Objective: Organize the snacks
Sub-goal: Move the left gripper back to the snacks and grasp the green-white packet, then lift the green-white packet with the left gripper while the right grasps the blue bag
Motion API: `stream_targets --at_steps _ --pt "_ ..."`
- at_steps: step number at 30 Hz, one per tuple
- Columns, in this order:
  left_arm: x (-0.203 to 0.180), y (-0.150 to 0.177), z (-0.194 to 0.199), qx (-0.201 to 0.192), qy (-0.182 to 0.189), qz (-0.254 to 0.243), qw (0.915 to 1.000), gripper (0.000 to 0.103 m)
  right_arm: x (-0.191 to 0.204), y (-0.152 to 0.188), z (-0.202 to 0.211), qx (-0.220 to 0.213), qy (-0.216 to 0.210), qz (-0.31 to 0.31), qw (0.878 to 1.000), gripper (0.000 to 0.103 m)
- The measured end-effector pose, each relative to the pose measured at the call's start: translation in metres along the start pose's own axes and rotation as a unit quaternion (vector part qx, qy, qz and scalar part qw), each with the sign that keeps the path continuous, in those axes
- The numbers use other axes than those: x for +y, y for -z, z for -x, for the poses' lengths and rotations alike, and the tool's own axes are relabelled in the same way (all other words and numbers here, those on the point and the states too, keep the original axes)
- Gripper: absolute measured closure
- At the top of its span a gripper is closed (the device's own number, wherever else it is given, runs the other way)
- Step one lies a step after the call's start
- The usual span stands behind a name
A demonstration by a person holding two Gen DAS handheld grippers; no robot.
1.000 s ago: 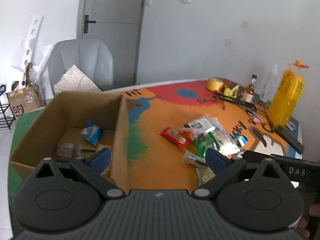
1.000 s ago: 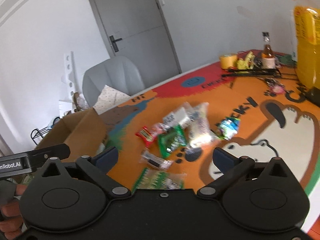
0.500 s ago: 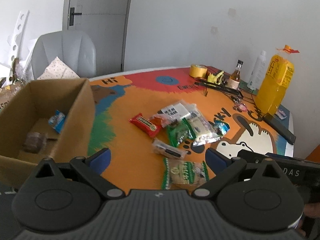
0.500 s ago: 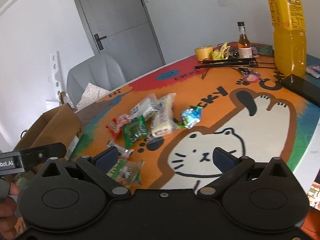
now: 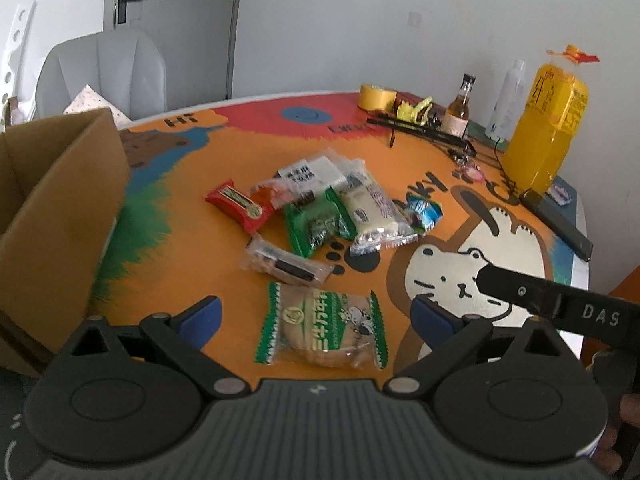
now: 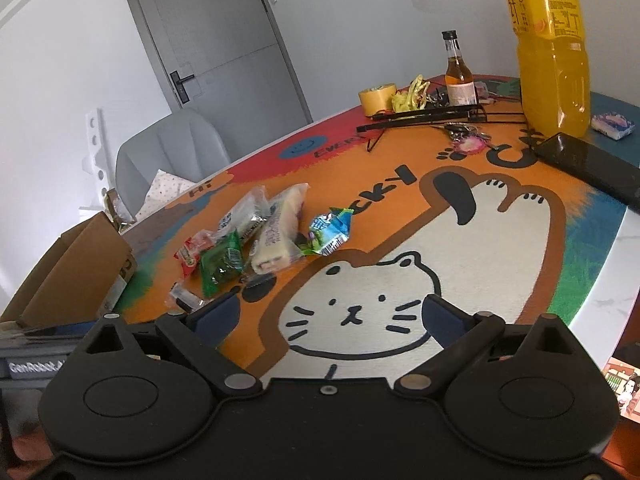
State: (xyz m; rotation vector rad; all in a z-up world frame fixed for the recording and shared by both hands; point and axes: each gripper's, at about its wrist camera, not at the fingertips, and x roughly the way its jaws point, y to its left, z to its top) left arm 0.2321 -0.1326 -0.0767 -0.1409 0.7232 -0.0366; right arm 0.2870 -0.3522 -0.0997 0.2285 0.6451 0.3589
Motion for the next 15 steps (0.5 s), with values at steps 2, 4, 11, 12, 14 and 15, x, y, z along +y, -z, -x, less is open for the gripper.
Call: stream_targets --at_steps 2,4,11,12,14,15 --pt "-0.003 0.001 -0.006 0.005 -0.003 -0.002 1.0000 0.003 -0.002 0.000 -0.002 0.001 -0.001 -0.001 1.000 0.004" --pt "-0.005 0.003 -0.012 0.011 -0.006 -0.005 0.9999 0.003 -0.005 0.001 -0.004 0.002 -0.002 -0.003 1.000 0.004" --pt "-0.011 0.011 -0.031 0.035 -0.020 -0.026 0.9989 0.023 -0.011 0.002 -0.018 0.009 -0.008 -0.012 1.000 0.005" --pt "-0.012 0.010 -0.032 0.033 -0.023 -0.033 0.9986 0.030 -0.011 0.001 -0.020 0.010 -0.009 -0.012 1.000 0.005" --pt "-0.009 0.006 -0.031 0.030 -0.018 -0.028 0.9990 0.046 -0.012 0.000 -0.025 0.009 -0.010 -0.012 1.000 0.008" --pt "-0.006 0.003 -0.029 0.026 -0.016 -0.023 0.9993 0.050 -0.012 -0.001 -0.027 0.009 -0.011 -0.013 1.000 0.010"
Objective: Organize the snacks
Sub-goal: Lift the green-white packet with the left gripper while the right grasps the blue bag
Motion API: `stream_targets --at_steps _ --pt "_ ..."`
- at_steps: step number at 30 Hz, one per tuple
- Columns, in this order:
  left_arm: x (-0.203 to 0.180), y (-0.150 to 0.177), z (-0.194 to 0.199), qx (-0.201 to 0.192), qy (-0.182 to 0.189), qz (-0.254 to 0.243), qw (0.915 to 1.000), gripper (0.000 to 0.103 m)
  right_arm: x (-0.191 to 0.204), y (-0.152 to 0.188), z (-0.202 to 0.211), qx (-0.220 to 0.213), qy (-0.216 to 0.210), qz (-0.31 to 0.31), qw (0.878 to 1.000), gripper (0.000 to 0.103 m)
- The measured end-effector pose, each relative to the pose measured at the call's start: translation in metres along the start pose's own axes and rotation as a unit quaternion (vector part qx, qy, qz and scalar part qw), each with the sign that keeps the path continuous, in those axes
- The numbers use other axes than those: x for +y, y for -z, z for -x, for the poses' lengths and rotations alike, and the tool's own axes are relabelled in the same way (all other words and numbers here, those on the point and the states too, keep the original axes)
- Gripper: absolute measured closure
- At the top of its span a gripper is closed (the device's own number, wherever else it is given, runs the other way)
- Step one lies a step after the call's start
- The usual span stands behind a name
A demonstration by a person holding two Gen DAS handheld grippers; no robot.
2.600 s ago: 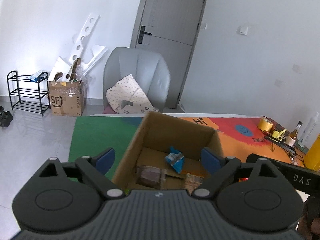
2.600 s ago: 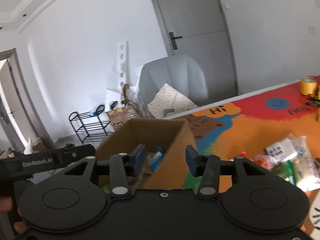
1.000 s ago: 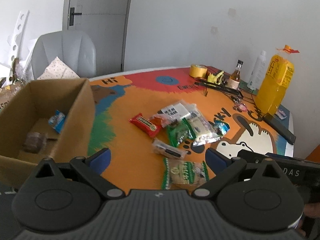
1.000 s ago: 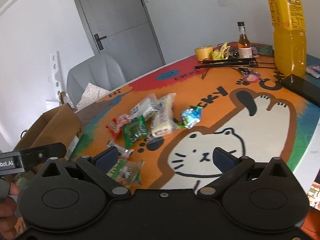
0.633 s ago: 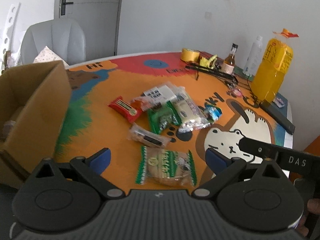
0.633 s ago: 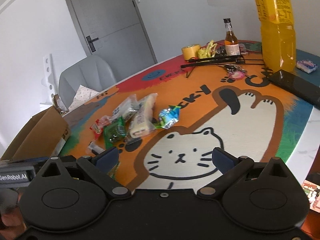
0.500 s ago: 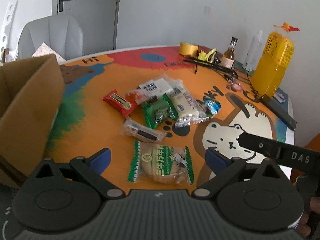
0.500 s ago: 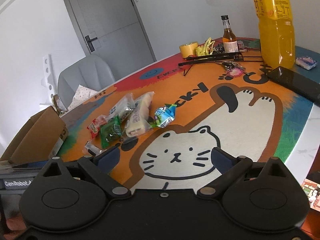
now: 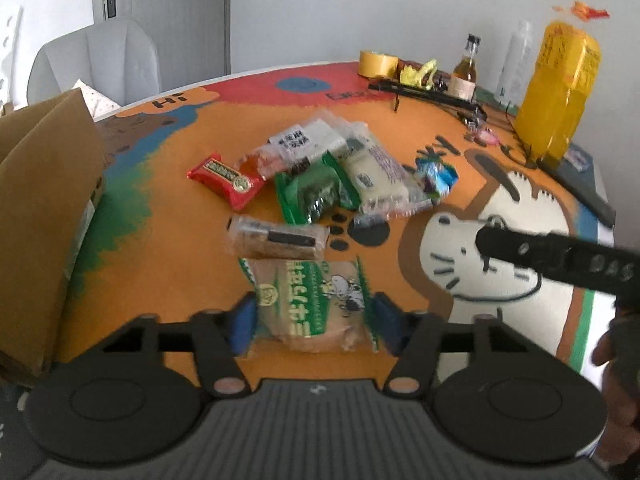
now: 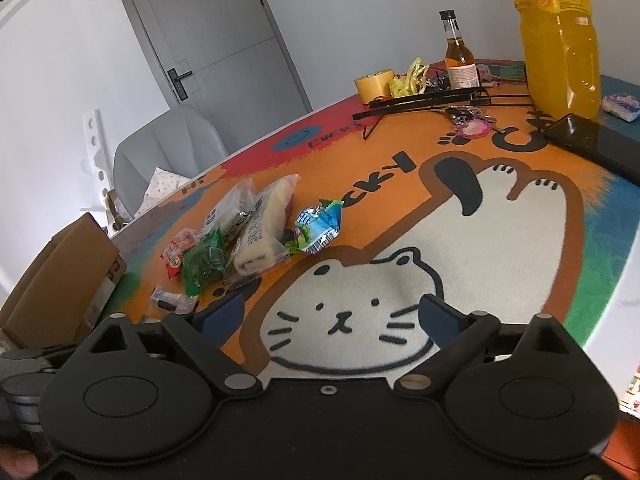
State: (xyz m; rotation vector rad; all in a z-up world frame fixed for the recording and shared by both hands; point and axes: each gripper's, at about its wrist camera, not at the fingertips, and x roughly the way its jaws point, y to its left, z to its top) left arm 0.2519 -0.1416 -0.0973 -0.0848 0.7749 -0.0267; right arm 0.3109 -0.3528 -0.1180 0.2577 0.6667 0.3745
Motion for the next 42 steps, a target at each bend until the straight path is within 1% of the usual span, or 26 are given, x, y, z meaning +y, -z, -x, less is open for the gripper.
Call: stream_targets --at_steps 3,12,17,19,26,29,30,31,32,33,34,35,36,42 --pt "0.006 -0.007 0.002 -0.007 -0.009 0.001 0.9999 0.053 -0.003 -0.004 -0.010 0.002 0.000 -0.010 1.000 0.015" --pt "0.023 -0.026 0.011 -0.032 -0.004 0.014 0.9994 0.054 0.003 -0.020 -0.033 -0.001 -0.009 -0.010 1.000 0.022" --pt "0.034 -0.038 0.012 -0.044 -0.015 0.019 0.9988 0.054 0.008 -0.027 -0.043 -0.001 -0.008 -0.006 1.000 0.026" --pt "0.038 -0.043 0.010 -0.046 -0.018 0.022 0.9985 0.053 0.009 -0.031 -0.049 -0.002 -0.010 -0.007 1.000 0.031" --pt "0.050 -0.051 0.010 -0.056 -0.024 0.025 0.9978 0.053 0.007 -0.044 -0.060 -0.010 -0.002 -0.016 1.000 0.040" --pt "0.053 -0.051 0.009 -0.055 -0.025 0.027 0.9978 0.053 0.005 -0.044 -0.069 -0.001 0.004 -0.022 1.000 0.044" --pt "0.054 -0.051 0.009 -0.055 -0.024 0.028 0.9978 0.053 0.006 -0.043 -0.071 -0.006 0.008 -0.018 1.000 0.046" --pt "0.055 -0.051 0.010 -0.056 -0.024 0.029 0.9978 0.053 0.009 -0.042 -0.072 -0.006 0.016 -0.008 1.000 0.051" --pt "0.056 -0.051 0.010 -0.056 -0.022 0.030 0.9977 0.053 0.011 -0.041 -0.072 -0.006 0.019 0.002 1.000 0.058" --pt "0.057 -0.051 0.011 -0.057 -0.021 0.032 0.9977 0.053 0.013 -0.040 -0.074 0.003 0.012 0.007 1.000 0.071" --pt "0.058 -0.051 0.012 -0.058 -0.019 0.032 0.9976 0.053 0.015 -0.041 -0.073 0.007 0.006 0.005 1.000 0.072" --pt "0.058 -0.051 0.013 -0.060 -0.018 0.033 0.9975 0.053 0.016 -0.041 -0.072 0.010 0.009 0.007 1.000 0.072" --pt "0.059 -0.051 0.015 -0.063 -0.017 0.034 0.9973 0.053 0.019 -0.041 -0.069 0.008 0.012 0.012 1.000 0.074" --pt "0.065 -0.052 0.033 -0.078 -0.013 0.039 0.9961 0.053 0.031 -0.041 -0.045 -0.012 0.008 0.021 1.000 0.075"
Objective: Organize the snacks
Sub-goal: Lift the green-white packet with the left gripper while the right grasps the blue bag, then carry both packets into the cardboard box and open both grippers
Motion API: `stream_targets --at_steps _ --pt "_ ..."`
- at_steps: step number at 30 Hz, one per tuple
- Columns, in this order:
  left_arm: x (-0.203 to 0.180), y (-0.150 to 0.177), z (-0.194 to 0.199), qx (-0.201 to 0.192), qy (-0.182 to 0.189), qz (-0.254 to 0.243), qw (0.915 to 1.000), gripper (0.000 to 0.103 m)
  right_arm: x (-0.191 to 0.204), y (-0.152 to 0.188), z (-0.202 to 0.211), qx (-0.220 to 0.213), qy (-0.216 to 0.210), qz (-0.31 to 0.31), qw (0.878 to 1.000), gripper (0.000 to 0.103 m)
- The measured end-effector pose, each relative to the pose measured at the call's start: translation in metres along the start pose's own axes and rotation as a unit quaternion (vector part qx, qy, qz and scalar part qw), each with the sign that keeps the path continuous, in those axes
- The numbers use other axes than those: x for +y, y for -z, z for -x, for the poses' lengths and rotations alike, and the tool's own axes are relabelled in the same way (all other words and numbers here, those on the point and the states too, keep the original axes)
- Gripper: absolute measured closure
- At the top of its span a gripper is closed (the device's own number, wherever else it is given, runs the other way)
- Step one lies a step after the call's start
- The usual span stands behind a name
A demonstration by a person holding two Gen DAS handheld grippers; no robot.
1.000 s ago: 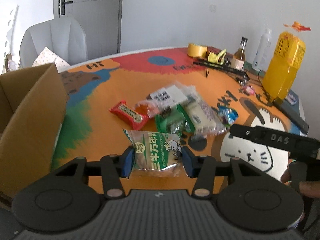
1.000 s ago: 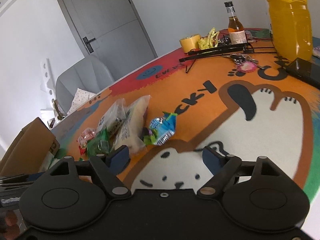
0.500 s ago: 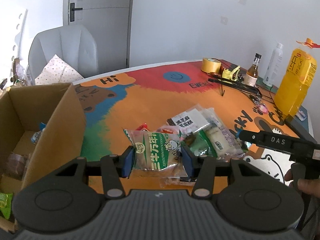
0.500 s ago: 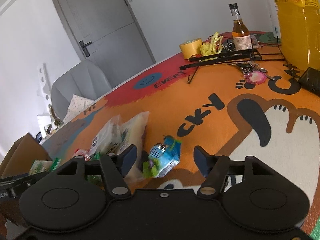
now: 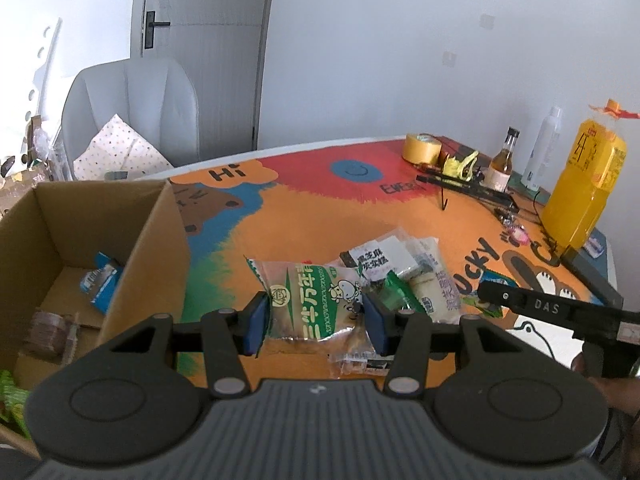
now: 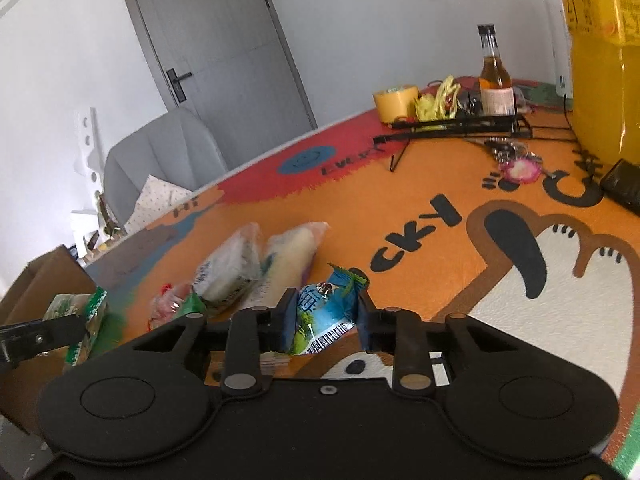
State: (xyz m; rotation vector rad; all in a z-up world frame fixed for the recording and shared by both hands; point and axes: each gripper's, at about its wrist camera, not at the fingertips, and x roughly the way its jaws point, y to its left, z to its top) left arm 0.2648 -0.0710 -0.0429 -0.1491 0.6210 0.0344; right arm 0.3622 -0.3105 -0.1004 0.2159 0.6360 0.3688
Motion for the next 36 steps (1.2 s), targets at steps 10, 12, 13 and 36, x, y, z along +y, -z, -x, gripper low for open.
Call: stream_targets --at_steps 10,12,13,36 --pt "0.016 -0.008 0.034 -0.033 0.003 0.011 0.9994 0.053 0.034 -0.010 0.028 -0.025 -0.021 0.023 0.999 0.075" --pt "0.021 -0.009 0.041 -0.040 0.002 0.014 0.9991 0.053 0.043 -0.011 0.033 -0.031 -0.028 0.030 0.999 0.075" --pt "0.023 -0.010 0.044 -0.044 0.002 0.016 0.9989 0.053 0.047 -0.012 0.035 -0.034 -0.031 0.034 0.998 0.075" --pt "0.112 -0.011 0.096 -0.087 -0.039 0.076 0.9925 0.053 0.157 -0.007 0.049 -0.053 -0.111 0.115 0.986 0.075"
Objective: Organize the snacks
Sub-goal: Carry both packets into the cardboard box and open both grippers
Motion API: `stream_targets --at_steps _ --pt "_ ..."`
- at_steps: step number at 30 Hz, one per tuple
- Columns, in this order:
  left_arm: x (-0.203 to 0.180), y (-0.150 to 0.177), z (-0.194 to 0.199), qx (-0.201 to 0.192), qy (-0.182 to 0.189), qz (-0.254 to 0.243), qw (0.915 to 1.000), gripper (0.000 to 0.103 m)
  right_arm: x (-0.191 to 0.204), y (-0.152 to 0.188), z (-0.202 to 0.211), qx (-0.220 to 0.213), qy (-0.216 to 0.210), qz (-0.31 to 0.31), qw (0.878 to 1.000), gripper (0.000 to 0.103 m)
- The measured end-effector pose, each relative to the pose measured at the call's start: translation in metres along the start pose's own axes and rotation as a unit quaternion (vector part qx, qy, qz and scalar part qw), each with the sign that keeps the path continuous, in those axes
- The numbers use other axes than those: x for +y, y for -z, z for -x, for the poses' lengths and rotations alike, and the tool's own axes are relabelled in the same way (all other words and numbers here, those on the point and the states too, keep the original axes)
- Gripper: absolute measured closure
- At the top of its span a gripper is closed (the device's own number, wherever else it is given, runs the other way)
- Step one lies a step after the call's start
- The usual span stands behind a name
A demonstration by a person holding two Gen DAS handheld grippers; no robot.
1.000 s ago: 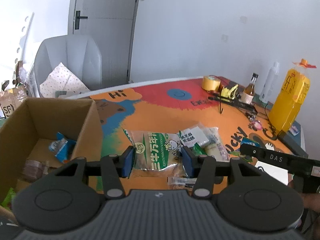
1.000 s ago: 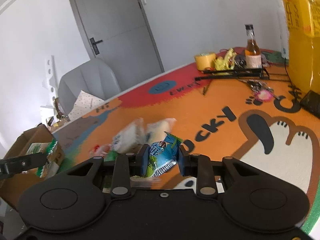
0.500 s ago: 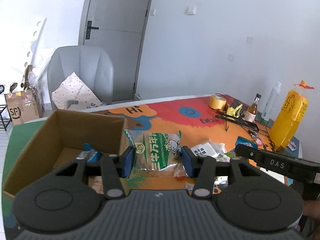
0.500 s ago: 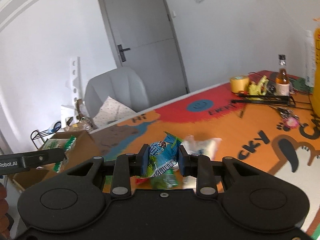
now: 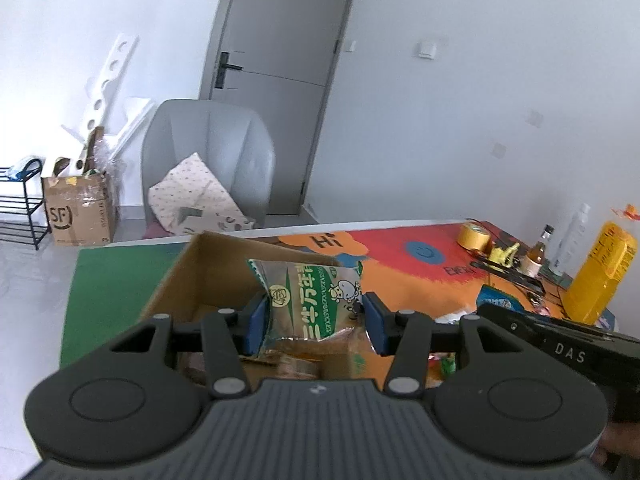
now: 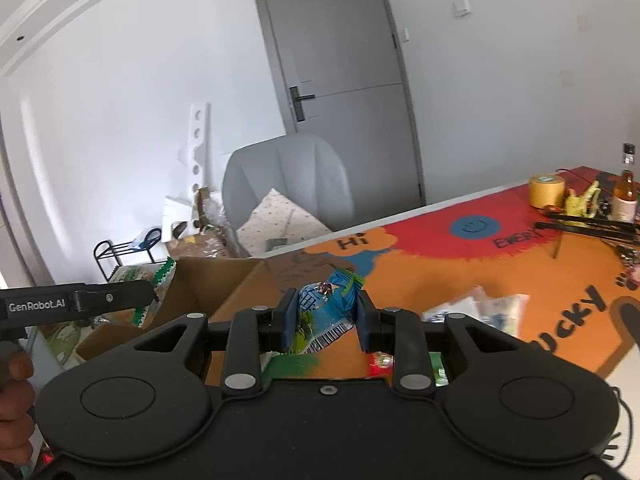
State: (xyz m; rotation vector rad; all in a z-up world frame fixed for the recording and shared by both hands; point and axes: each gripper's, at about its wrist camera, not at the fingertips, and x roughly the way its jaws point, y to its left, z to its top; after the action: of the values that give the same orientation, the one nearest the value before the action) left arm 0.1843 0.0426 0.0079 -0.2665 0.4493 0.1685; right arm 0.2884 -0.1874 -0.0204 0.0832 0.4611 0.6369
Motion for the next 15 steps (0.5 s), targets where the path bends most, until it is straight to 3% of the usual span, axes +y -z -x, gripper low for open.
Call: stream_targets --at_steps 11,15 --pt "0.039 0.004 0.004 0.012 -0.018 0.029 0.9993 0.052 0.045 -0.006 -0.018 0.007 -0.032 0.028 0.999 0.075" --pt "0.048 0.006 0.007 0.013 -0.021 0.032 0.9992 0.040 0.061 -0.007 -0.021 0.008 -0.044 0.035 0.998 0.075"
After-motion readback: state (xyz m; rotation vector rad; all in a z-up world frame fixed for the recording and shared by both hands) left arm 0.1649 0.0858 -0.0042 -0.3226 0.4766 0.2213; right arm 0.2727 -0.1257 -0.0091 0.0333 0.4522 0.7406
